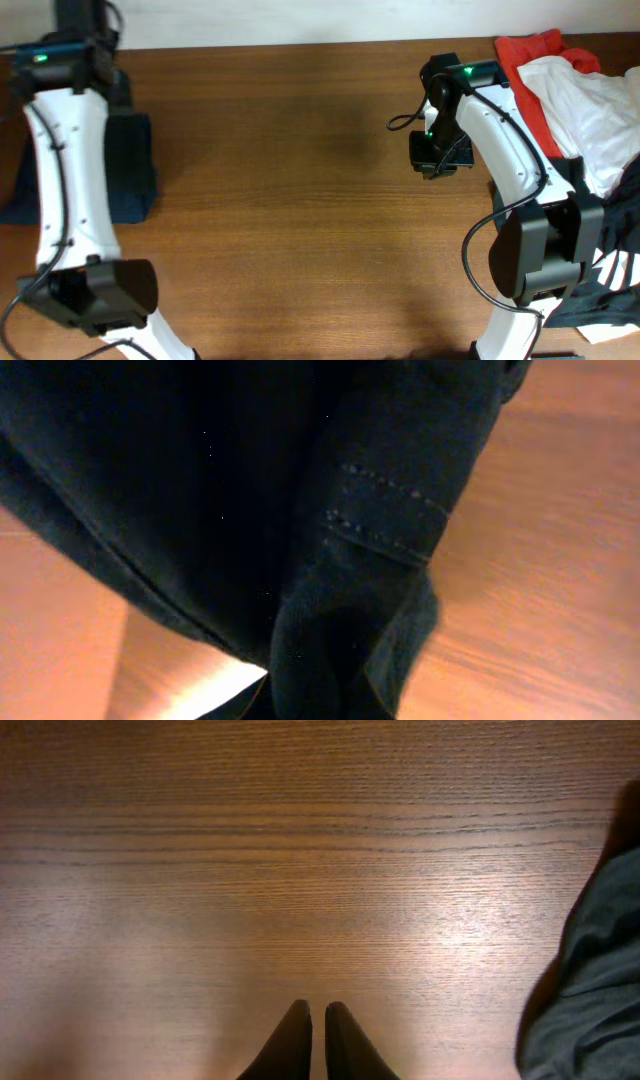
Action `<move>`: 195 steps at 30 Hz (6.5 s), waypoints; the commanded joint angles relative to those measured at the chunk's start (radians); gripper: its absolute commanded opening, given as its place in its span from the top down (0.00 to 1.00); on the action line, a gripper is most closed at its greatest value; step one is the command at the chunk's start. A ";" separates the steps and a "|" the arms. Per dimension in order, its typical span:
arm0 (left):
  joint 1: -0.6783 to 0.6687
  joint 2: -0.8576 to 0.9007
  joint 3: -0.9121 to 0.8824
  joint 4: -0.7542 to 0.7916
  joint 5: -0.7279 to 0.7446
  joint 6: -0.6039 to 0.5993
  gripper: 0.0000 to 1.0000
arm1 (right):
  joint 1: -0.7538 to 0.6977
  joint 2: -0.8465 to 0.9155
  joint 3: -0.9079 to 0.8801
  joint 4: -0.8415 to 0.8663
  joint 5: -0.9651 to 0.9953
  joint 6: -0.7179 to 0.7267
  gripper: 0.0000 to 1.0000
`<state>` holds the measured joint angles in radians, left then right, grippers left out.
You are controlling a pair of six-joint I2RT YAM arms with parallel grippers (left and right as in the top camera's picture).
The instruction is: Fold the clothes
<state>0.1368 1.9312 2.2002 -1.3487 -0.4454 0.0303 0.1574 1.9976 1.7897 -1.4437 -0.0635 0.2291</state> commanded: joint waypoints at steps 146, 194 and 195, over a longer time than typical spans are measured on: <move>-0.285 -1.033 -1.101 0.240 0.507 -0.018 0.01 | -0.002 -1.035 -0.694 0.374 -0.021 -0.044 0.01; -0.285 -1.396 -1.146 0.224 0.508 -0.016 0.01 | -0.115 -1.936 -1.404 1.015 0.008 -0.173 0.01; -0.285 -1.396 -1.146 0.224 0.508 -0.016 0.01 | -0.119 -1.954 -1.429 1.046 0.008 -0.173 0.01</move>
<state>-0.1467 0.5411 1.0573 -1.1221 0.0700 0.0212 0.0635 0.1211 0.4507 -0.4740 -0.0452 0.0666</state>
